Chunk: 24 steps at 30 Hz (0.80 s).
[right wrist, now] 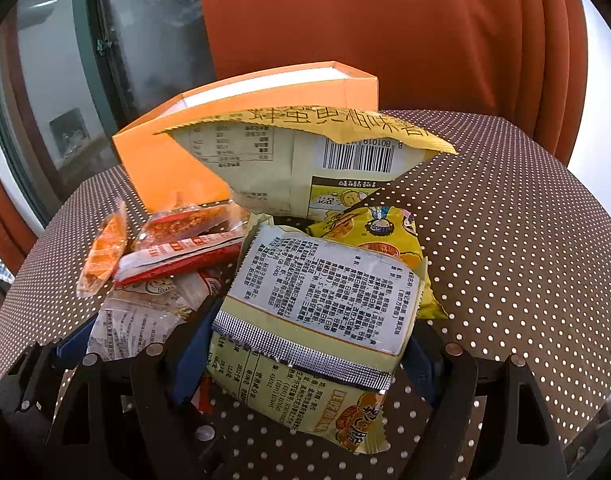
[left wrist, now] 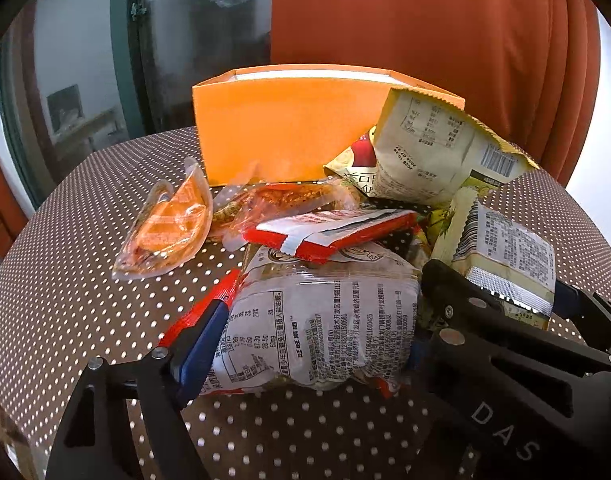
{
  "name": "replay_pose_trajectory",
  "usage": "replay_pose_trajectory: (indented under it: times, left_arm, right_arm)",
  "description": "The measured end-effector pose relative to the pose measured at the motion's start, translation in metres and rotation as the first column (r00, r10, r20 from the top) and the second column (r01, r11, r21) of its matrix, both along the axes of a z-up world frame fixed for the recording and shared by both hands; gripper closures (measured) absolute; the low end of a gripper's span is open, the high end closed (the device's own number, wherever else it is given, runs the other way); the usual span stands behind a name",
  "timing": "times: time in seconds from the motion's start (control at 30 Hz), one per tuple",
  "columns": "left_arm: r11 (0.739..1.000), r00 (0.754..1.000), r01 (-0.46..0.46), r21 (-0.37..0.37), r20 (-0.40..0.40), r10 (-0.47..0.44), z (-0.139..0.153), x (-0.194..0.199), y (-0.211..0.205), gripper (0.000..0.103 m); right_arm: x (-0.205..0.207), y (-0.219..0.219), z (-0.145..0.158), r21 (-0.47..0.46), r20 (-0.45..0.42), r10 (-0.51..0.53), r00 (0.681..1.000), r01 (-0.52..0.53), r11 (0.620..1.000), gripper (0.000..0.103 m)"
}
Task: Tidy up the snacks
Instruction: 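Close the right tool on the cracker packet while the left tool grips the bread bag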
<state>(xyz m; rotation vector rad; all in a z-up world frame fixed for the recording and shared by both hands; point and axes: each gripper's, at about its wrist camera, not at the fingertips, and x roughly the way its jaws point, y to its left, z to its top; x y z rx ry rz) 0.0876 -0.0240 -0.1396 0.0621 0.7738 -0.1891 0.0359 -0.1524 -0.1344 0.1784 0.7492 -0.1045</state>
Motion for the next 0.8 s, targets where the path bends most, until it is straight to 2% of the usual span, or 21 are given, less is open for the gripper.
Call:
replay_pose_trajectory:
  times: [0.4,0.8]
  left_arm:
    - [1.0,0.997,-0.029,0.0,0.077,0.029,0.034,-0.037,0.009,0.022]
    - [0.999,0.988,-0.047,-0.021,0.145,0.049,0.079,-0.067,0.008,0.022]
  right_arm:
    - [-0.032,0.003,0.032,0.002,0.075,0.023,0.997,-0.023,1.0,0.02]
    - [-0.059,0.003,0.077,-0.002,0.158,0.038,0.987,-0.038,0.999,0.02]
